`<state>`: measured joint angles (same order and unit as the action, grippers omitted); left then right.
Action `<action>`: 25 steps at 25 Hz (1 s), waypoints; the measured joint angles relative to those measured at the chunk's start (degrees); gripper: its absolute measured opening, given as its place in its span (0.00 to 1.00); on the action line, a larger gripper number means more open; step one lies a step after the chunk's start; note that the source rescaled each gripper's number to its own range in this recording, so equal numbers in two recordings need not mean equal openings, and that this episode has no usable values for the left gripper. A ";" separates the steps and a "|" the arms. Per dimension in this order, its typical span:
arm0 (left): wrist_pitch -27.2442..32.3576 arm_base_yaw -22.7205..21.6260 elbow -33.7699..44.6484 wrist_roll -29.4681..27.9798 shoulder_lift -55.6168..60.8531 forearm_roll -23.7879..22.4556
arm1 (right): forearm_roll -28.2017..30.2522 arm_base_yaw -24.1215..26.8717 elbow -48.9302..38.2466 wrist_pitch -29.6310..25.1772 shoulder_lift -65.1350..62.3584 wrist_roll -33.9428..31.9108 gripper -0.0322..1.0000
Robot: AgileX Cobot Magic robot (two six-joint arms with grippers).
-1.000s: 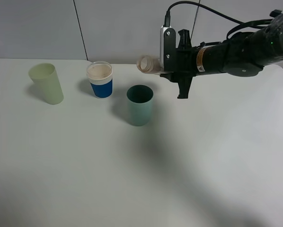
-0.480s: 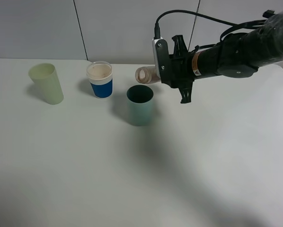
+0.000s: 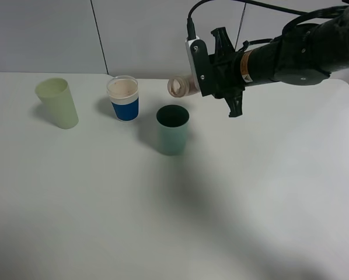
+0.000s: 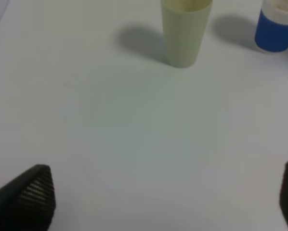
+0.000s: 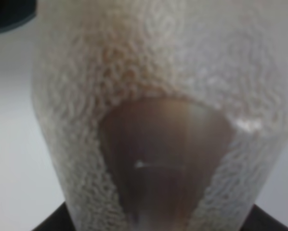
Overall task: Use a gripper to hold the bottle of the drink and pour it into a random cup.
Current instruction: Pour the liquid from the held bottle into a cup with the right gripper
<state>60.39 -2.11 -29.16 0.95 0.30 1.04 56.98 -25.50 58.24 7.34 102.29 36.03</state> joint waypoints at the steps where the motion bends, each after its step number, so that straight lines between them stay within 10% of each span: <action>1: 0.00 0.00 0.00 0.00 0.00 0.00 | 0.00 -0.04 0.00 -0.25 0.00 0.45 0.05; 25: 0.00 0.00 0.00 0.00 0.00 0.00 | 0.19 -2.61 3.96 -9.02 -0.06 1.22 0.05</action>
<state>60.39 -2.11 -29.16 0.95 0.30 1.04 57.17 -28.11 62.20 -1.68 102.23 37.24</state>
